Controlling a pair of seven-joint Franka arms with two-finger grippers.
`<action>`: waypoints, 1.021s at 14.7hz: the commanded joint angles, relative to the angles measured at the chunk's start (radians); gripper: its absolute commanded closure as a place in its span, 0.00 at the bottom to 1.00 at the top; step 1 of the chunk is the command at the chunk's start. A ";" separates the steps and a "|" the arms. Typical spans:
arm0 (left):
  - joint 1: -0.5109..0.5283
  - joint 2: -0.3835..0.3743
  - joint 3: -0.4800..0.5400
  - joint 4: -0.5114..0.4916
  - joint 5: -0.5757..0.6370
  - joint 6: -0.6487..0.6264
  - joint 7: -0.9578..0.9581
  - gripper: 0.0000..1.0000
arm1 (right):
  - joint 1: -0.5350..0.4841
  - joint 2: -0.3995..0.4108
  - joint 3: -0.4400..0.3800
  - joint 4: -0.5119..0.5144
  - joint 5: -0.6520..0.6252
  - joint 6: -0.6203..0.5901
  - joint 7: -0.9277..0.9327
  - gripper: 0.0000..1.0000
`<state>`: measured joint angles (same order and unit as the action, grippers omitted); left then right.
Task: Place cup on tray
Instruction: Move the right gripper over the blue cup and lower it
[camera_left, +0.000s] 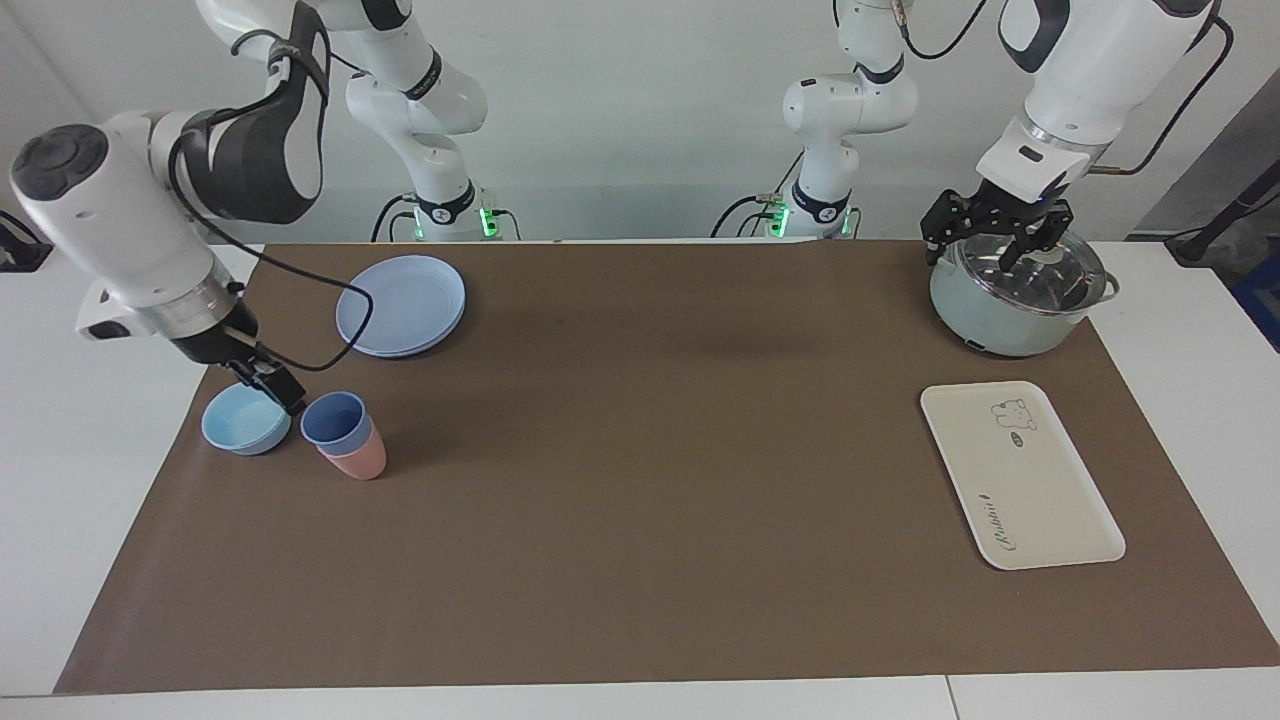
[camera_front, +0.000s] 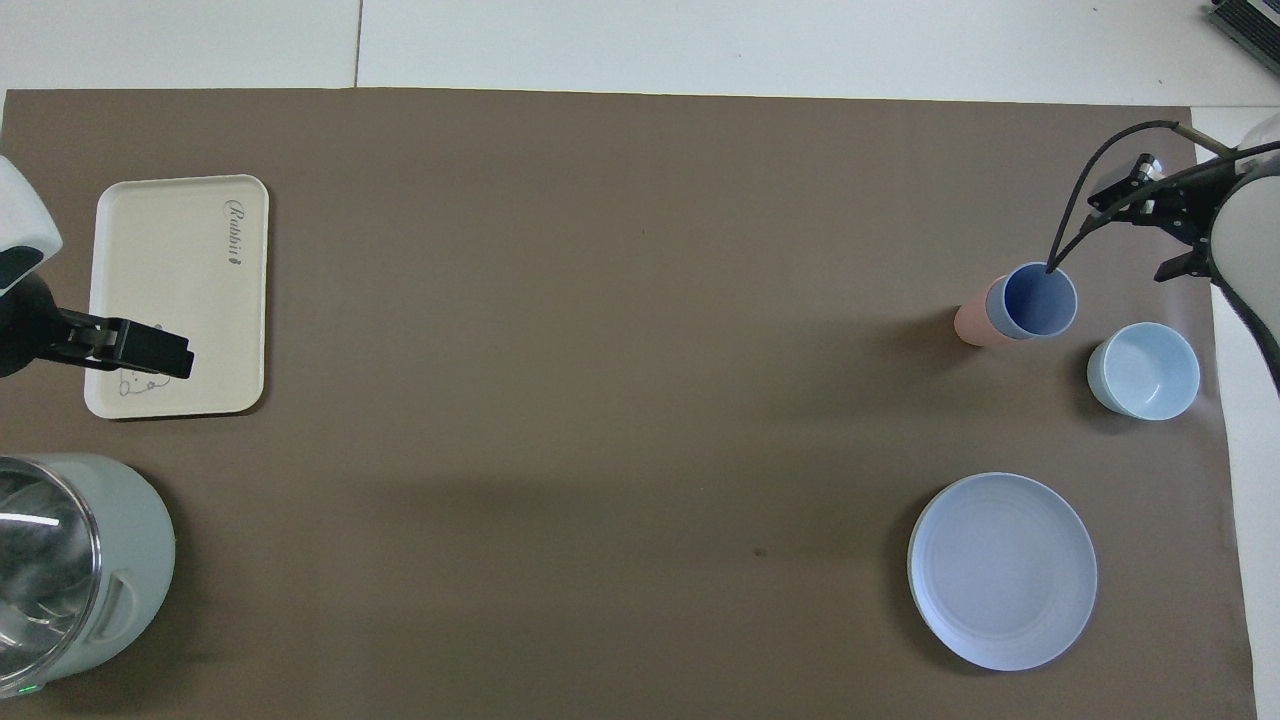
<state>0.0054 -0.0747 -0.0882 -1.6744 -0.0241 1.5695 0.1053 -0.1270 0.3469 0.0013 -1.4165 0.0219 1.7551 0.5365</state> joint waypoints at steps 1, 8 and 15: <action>-0.001 -0.010 -0.001 -0.011 0.018 -0.009 -0.012 0.00 | -0.040 0.087 0.006 0.085 0.091 0.033 0.086 0.11; -0.001 -0.010 -0.001 -0.011 0.018 -0.009 -0.012 0.00 | -0.129 0.237 0.005 0.083 0.288 0.063 0.206 0.10; -0.001 -0.010 -0.001 -0.011 0.018 -0.009 -0.010 0.00 | -0.141 0.293 0.006 0.008 0.352 0.041 0.223 0.10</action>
<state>0.0054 -0.0747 -0.0882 -1.6744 -0.0240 1.5695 0.1053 -0.2659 0.6523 -0.0002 -1.3775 0.3422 1.8087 0.7246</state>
